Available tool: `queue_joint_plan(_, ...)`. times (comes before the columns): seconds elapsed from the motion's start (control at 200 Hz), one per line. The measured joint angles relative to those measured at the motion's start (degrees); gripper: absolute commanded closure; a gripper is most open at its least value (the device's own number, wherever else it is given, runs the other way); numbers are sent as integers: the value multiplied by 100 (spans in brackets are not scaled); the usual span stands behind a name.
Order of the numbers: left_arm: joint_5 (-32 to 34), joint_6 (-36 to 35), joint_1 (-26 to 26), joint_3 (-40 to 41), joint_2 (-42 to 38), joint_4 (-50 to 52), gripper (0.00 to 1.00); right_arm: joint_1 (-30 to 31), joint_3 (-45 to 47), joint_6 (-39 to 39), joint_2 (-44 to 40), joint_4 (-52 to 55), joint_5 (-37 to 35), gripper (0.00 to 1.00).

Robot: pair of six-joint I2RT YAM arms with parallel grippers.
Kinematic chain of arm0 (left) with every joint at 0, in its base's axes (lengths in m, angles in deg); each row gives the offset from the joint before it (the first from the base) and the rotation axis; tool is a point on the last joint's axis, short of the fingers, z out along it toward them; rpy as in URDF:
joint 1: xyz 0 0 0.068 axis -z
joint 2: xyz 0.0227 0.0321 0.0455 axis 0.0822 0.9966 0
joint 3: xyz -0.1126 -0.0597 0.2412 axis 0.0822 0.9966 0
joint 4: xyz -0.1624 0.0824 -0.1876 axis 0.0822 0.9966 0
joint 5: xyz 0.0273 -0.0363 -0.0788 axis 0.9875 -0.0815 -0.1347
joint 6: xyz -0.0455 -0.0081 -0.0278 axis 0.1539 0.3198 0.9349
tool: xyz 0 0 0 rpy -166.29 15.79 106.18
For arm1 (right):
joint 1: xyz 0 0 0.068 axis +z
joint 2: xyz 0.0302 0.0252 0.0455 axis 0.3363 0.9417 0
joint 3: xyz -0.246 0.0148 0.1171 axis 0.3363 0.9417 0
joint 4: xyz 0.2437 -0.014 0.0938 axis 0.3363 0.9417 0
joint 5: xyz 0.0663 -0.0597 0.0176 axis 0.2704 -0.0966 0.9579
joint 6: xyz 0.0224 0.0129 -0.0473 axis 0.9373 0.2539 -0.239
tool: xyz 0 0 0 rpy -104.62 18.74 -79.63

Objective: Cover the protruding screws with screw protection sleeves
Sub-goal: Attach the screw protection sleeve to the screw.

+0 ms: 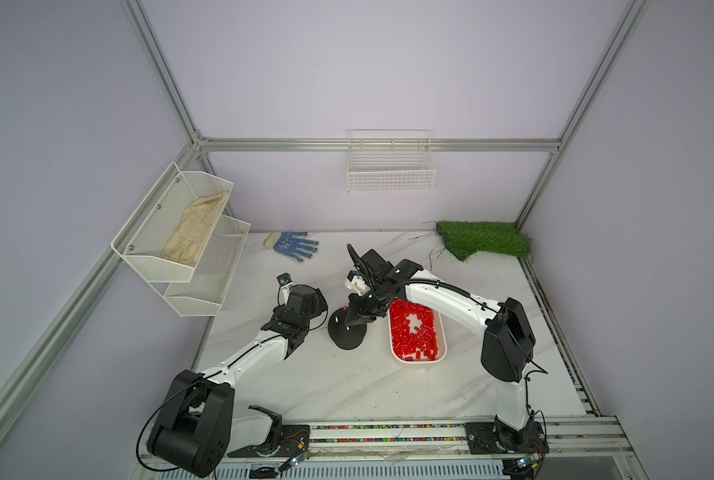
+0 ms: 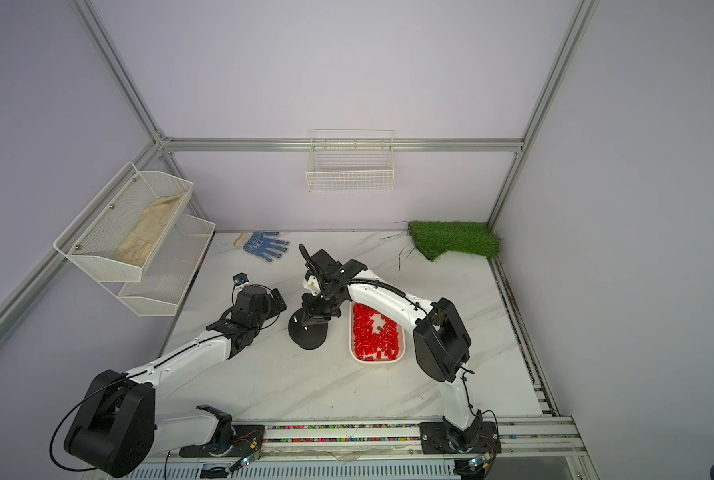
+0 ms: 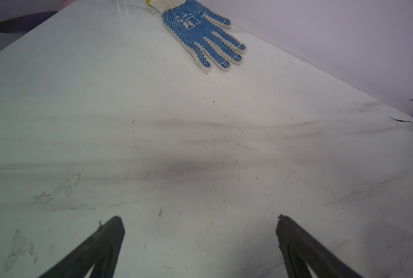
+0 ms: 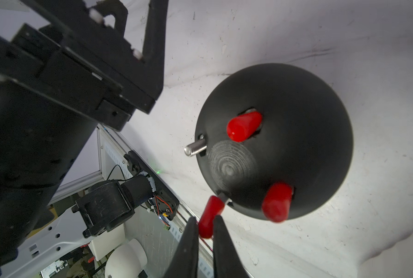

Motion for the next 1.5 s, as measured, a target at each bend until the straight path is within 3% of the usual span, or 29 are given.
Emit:
queue_joint_plan(0.36,55,0,0,2,-142,2,0,-2,-33,2,153,0,7,71)
queue_joint_plan(0.555,52,0,0,0,-142,2,0,-2,-87,-11,122,-2,-127,69)
queue_joint_plan(0.74,50,0,0,2,-142,2,0,-2,-87,2,0,7,-291,86)
queue_joint_plan(0.83,52,0,0,0,-142,2,0,-2,-87,-13,-68,11,-385,89)
queue_joint_plan(1.5,52,4,0,0,-146,2,0,7,323,24,-144,-229,-240,89)
